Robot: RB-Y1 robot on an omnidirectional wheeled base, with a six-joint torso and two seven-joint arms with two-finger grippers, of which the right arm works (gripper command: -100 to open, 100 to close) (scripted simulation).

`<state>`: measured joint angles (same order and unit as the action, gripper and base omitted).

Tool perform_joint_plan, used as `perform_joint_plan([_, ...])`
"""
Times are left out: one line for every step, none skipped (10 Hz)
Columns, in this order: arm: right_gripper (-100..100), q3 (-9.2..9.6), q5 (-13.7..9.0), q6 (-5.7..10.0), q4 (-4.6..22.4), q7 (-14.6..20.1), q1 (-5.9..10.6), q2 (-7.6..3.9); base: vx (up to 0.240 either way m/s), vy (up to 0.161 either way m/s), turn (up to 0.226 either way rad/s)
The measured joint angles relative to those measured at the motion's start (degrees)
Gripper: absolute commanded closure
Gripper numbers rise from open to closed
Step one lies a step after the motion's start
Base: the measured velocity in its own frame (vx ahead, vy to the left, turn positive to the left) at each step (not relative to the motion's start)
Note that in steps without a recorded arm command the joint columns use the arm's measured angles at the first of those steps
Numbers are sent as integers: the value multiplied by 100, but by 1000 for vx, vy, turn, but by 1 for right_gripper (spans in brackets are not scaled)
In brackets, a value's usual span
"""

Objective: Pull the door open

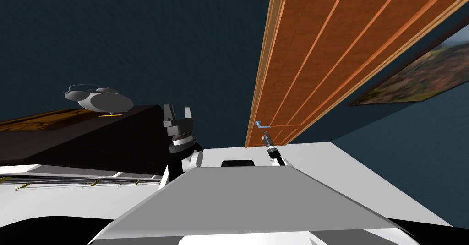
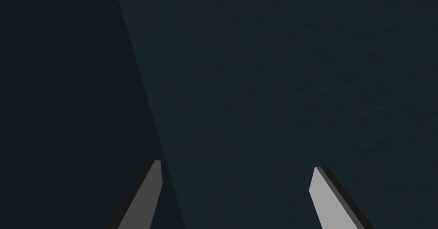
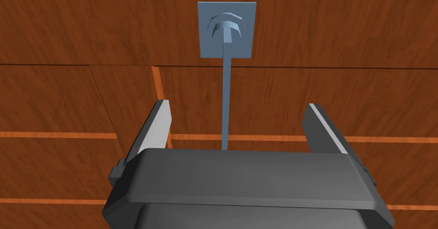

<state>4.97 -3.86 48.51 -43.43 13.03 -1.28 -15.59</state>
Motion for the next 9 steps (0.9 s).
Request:
perform_joint_plan([-100, -29, -20, 107, 170, 15, 49, -13, 119, 62, 252])
perform_joint_plan([-100, -82, -61, 154, 201, 82, 17, -115, 144, 59, 131])
perform_joint_plan([-100, -153, -114, 226, 299, 171, -5, -228, 136, 47, 166])
perform_joint_plan([-100, -205, -151, 370, 487, 230, 1, -287, 158, 22, 191])
perform_joint_plan([-100, -261, -193, 558, 735, 298, 25, -370, 120, 0, 79])
perform_joint_plan([-100, -291, -216, 564, 611, 334, -79, -417, 124, 4, 171])
perform_joint_plan([-100, -342, -253, 634, 697, 384, -124, -490, 159, -15, 128])
perform_joint_plan([-100, -391, -289, 693, 730, 422, -162, -539, 72, -12, 17])
perform_joint_plan([100, -397, -293, 700, 729, 428, -163, -544, -11, 2, -13])
